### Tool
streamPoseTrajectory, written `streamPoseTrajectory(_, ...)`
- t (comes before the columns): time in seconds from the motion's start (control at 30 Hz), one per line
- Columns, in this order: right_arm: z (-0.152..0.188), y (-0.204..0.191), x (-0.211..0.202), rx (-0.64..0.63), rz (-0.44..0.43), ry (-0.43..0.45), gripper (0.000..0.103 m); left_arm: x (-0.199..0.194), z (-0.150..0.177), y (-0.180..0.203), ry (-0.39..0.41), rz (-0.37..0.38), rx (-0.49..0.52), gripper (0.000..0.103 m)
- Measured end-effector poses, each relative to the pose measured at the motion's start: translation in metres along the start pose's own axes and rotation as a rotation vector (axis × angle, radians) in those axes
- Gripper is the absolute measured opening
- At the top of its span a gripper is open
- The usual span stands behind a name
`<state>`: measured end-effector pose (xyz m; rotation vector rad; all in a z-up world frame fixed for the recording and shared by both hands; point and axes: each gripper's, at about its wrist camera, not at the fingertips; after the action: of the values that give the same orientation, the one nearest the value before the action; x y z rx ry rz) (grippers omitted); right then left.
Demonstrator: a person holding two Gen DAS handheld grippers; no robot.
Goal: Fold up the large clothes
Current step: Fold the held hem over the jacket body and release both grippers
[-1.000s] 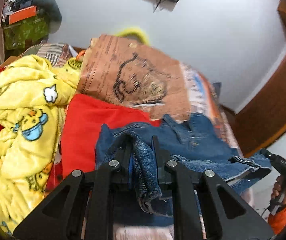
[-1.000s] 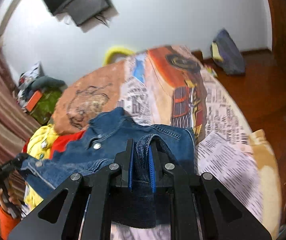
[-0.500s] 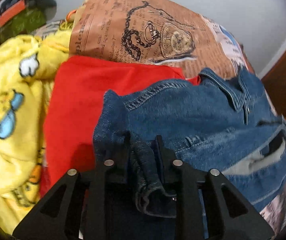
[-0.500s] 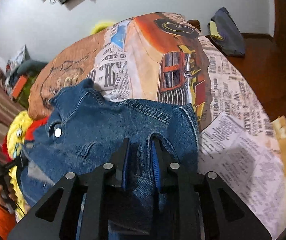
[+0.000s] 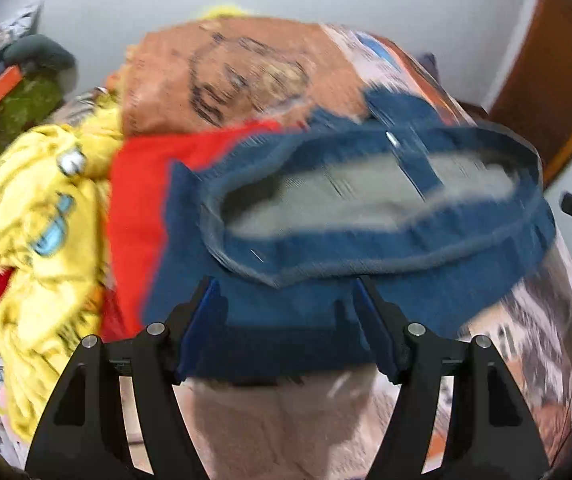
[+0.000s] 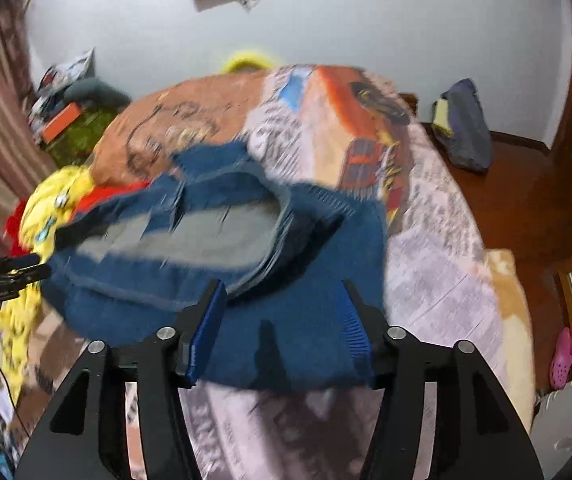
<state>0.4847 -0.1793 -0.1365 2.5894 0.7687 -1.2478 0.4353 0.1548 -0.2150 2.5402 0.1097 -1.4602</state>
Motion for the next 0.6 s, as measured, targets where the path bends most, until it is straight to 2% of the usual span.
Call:
streamPoseTrajectory(0.17,0.019,-0.026,0.028,-0.053,-0.045,-0.075,0.054,0.029,0.021,0.025,-0.060,0.006,0.048,0.068)
streamPoseTrajectory(0.23,0.019,-0.035,0.041,-0.077,-0.028,-0.090,0.056,0.037,0.021,0.034,-0.038,-0.027,0.070,0.068)
streamPoseTrajectory(0.27,0.016,-0.039,0.047,-0.097,-0.011,-0.082,0.061,0.043,0.017,0.037,-0.019,-0.043,0.086,0.068)
streamPoseTrajectory(0.33,0.009,-0.045,0.057,-0.130,-0.010,-0.074,0.065,0.052,0.005,0.036,-0.003,-0.041,0.080,0.071)
streamPoseTrajectory(0.4,-0.002,-0.047,0.070,-0.151,-0.017,-0.076,0.065,0.065,-0.013,0.032,-0.007,-0.026,0.055,0.072)
streamPoseTrajectory(0.43,-0.008,-0.048,0.075,-0.162,-0.023,-0.082,0.065,0.070,-0.020,0.030,-0.010,-0.020,0.045,0.076)
streamPoseTrajectory(0.53,-0.032,-0.048,0.096,-0.209,-0.009,-0.095,0.065,0.089,-0.059,0.017,-0.033,0.020,-0.012,0.077)
streamPoseTrajectory(0.57,-0.044,-0.045,0.104,-0.214,0.017,-0.096,0.065,0.092,-0.073,0.016,-0.026,0.015,-0.026,0.071)
streamPoseTrajectory(0.6,-0.050,-0.042,0.108,-0.208,0.038,-0.093,0.065,0.093,-0.085,0.014,-0.007,-0.021,-0.027,0.067)
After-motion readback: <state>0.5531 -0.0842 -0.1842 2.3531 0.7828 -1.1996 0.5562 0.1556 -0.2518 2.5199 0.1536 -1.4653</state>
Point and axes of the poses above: each gripper's, at about its wrist camera, not at the fingertips, and x roughly the way its jaws point, y to its right, z to its underside, and after that the axes turned 10 degrees about -x, right-handed
